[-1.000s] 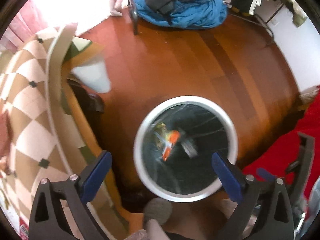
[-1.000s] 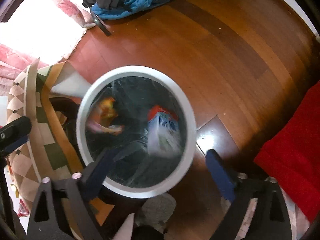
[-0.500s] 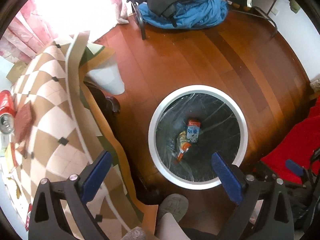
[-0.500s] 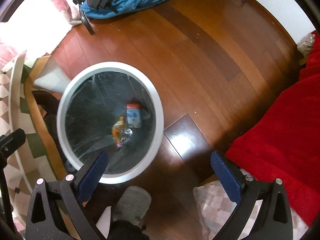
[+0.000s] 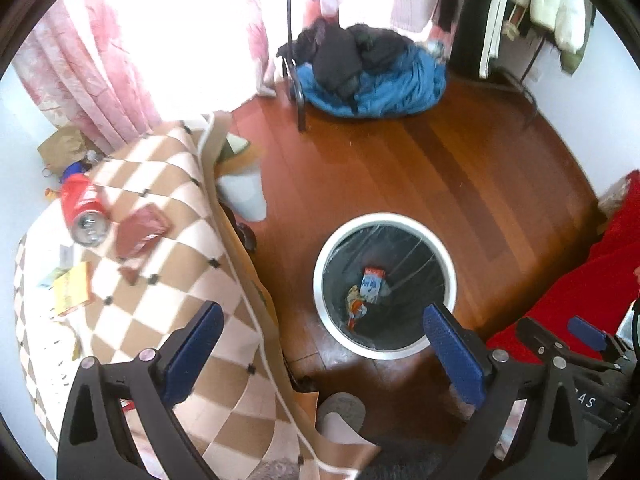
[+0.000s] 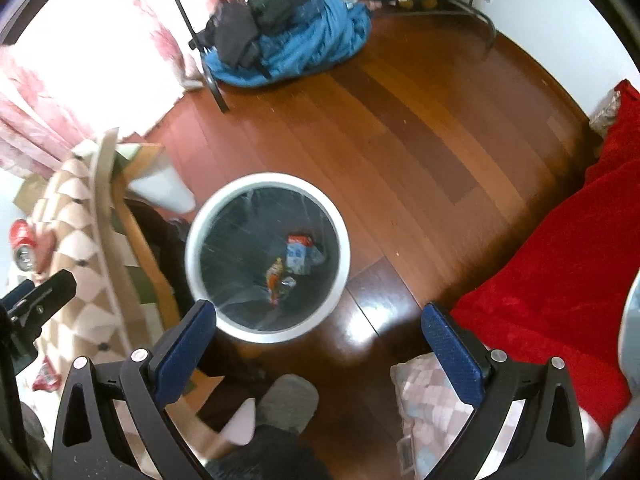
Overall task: Collect trash
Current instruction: 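Move both open tools back over the table, then grasp the red wrapper with the left tool while the right tool grasps the white tissue box, then carry the red wrapper with the left tool while the right tool carries the tissue box to the bin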
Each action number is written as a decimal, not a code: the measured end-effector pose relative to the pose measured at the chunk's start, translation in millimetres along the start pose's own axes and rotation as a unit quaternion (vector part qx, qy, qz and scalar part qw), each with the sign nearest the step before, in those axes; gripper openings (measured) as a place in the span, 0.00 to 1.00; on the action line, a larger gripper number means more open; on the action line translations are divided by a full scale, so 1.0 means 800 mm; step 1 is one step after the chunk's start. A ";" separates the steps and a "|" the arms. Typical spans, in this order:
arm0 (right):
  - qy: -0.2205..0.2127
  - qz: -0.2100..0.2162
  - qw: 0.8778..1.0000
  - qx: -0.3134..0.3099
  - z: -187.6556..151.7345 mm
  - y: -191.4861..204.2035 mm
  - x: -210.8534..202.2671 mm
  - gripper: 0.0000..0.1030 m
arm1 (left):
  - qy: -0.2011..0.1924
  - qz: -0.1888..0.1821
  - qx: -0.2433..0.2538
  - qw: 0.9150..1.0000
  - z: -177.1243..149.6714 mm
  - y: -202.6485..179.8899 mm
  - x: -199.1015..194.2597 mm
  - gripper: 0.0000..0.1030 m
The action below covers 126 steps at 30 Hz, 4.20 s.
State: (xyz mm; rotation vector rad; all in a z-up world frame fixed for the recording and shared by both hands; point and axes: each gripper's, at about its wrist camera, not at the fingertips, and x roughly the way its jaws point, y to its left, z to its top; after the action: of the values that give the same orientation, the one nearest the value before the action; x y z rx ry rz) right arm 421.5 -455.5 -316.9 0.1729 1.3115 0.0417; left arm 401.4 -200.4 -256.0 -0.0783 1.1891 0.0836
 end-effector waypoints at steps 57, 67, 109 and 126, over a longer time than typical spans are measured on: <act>0.090 0.110 0.969 -0.202 -0.167 0.325 0.034 0.58 | 0.052 0.058 -0.141 0.987 -0.207 0.316 0.008 0.98; 0.076 0.103 0.970 -0.208 -0.159 0.374 0.042 0.58 | 0.048 0.038 -0.126 0.990 -0.167 0.298 0.038 0.23; -0.084 0.165 0.978 -0.093 -0.037 0.195 -0.103 0.54 | -0.102 -0.035 -0.033 0.994 -0.017 0.115 -0.101 0.11; 0.051 0.100 0.993 0.036 0.036 0.002 0.129 0.54 | 0.141 -0.169 -0.028 0.975 0.067 -0.016 0.169 0.29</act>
State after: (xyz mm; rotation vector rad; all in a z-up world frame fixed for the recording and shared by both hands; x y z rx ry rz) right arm 476.0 -443.6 -408.4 0.3683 1.3945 0.1752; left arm 501.9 -204.0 -361.3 -0.3506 1.4406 -0.2007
